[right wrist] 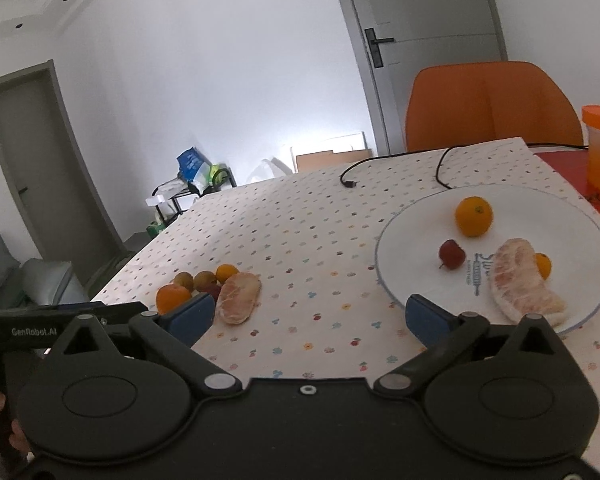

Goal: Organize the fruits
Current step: 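Lift both open tools off the plate and move them back toward the fruit pile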

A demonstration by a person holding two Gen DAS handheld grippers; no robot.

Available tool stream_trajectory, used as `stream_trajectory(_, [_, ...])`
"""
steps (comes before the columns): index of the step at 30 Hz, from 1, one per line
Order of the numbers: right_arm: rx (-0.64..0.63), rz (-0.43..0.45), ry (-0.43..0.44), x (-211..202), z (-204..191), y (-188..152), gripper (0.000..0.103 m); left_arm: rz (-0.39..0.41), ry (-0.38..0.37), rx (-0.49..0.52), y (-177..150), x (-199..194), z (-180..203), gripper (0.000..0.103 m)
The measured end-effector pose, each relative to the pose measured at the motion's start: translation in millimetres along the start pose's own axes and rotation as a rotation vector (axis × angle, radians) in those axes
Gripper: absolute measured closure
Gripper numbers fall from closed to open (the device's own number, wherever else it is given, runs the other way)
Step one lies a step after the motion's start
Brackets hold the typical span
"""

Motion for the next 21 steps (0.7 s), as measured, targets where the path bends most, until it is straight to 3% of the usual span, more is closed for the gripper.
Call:
stream_trajectory(9, [-0.051,-0.025,0.03,14,-21,0,0.001,0.019,0.036,-0.051,2,7,-19,0.001])
stream_trajectory(14, [-0.055,-0.034,0.043,24,-26,3,0.007,0.019,0.033,-0.059,3,13,-22,0.003])
stream_trajectory(21, [-0.066,-0.047,0.058,33,-33,4,0.014,0.009,0.012,-0.063,3,25,-21,0.013])
Point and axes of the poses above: each gripper's, at about its wrist camera, not at the fingertips, and x roughly the way its jaws point, z to its right, y to its top, the point moved 7 cm from there along x, roughly the way its jaws point, and after that the axes turned 5 degrees about z, right-handed, at the moved point
